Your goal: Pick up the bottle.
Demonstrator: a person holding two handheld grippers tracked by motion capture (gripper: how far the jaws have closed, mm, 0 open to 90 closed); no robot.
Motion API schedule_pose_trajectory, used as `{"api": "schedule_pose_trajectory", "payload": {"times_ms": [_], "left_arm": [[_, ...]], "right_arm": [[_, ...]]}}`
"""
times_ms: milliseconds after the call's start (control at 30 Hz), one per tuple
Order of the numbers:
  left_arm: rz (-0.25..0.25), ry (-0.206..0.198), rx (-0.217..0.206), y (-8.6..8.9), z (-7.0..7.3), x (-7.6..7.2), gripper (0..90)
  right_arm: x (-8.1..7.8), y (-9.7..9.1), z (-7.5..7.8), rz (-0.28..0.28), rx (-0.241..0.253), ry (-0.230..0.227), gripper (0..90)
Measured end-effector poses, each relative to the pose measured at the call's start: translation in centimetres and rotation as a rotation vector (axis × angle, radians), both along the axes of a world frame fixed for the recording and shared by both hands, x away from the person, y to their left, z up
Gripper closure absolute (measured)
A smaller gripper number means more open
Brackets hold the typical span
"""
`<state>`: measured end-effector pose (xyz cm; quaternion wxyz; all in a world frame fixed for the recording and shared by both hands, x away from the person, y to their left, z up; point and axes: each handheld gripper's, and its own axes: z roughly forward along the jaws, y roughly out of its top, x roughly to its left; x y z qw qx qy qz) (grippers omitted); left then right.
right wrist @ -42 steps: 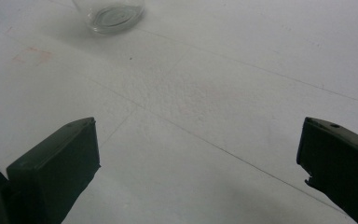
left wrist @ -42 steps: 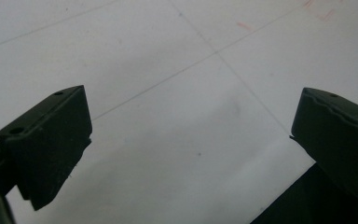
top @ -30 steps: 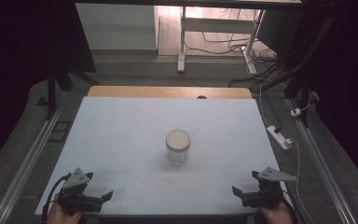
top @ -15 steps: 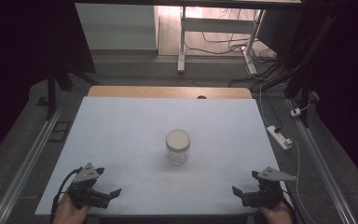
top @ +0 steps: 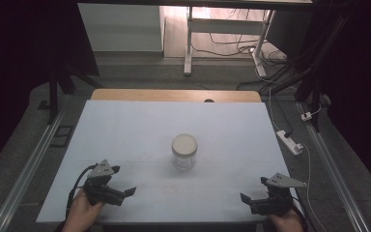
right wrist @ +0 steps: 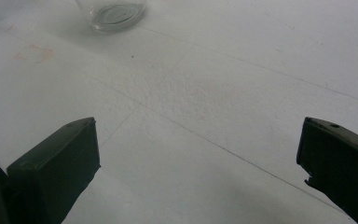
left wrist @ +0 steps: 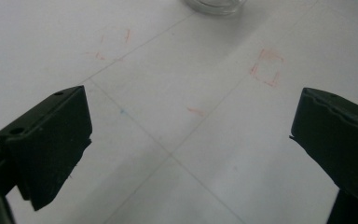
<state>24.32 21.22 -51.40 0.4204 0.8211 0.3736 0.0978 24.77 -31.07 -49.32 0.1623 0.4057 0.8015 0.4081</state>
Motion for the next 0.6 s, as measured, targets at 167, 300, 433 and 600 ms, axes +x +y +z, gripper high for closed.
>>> {"api": "schedule_pose_trajectory", "payload": {"times_ms": [167,300,433,600], "left_arm": [[-0.017,0.005,-0.008,-1.0,0.0,1.2,0.0],[-0.034,0.006,0.002,-1.9,0.2,2.2,0.0],[-0.052,-0.008,0.019,-2.9,0.4,3.2,0.0],[-0.065,-0.015,0.038,-3.9,0.5,4.2,0.0]], "right_arm": [[0.0,0.0,0.0,0.001,-0.004,0.001,0.0],[0.0,0.0,0.0,0.002,-0.005,0.000,0.0],[0.0,0.0,0.0,0.003,-0.005,0.001,0.0],[0.0,0.1,0.0,0.004,-0.005,0.001,0.0]]}}
